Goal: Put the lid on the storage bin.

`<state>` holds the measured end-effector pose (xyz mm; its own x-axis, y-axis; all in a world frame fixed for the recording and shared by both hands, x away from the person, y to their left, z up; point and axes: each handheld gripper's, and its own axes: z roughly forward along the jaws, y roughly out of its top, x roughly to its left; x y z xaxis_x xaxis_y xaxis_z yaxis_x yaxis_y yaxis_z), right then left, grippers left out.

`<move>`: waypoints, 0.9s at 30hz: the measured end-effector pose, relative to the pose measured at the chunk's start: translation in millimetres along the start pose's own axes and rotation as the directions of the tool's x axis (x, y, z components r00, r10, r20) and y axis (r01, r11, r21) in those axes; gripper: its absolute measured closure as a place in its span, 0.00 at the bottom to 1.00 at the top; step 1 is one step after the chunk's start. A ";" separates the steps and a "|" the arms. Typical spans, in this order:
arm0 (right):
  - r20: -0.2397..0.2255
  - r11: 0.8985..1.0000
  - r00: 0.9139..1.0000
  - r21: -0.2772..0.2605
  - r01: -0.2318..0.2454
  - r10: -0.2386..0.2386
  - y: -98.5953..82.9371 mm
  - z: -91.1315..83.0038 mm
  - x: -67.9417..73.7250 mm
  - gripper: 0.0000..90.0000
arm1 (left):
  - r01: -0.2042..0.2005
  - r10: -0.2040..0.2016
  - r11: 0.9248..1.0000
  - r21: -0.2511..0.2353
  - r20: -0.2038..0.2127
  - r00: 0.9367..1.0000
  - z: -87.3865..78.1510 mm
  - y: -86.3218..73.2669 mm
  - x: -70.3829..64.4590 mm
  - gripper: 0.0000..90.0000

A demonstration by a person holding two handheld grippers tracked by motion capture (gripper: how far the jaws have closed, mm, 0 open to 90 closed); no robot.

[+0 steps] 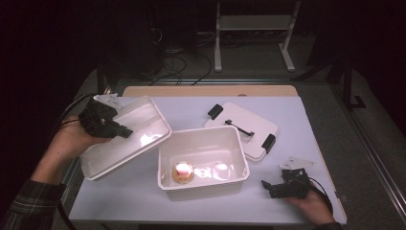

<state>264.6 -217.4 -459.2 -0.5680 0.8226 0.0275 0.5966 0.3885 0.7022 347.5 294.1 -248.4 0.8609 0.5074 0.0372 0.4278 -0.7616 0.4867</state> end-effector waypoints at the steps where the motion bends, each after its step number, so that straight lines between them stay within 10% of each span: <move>1: 0.000 1.000 1.000 0.000 0.000 0.000 0.0 0.0 0.0 0.06 | -0.012 0.012 1.000 0.003 0.003 1.000 1.6 4.0 -2.2 0.98; 11: -0.001 1.000 1.000 -0.001 -0.003 0.003 0.0 0.0 0.1 0.06 | -0.093 0.093 0.996 0.003 0.045 0.995 17.4 35.4 -21.0 0.98; 27: -0.001 1.000 1.000 -0.001 -0.001 0.001 0.1 0.0 0.1 0.06 | -0.225 0.225 0.974 -0.015 0.139 0.964 53.7 86.6 -59.4 0.98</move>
<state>264.6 -217.3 -459.1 -0.5676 0.8228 0.0288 0.5968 0.3871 0.7029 348.1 176.3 -255.4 0.9648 0.2618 0.0239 0.2189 -0.8502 0.4787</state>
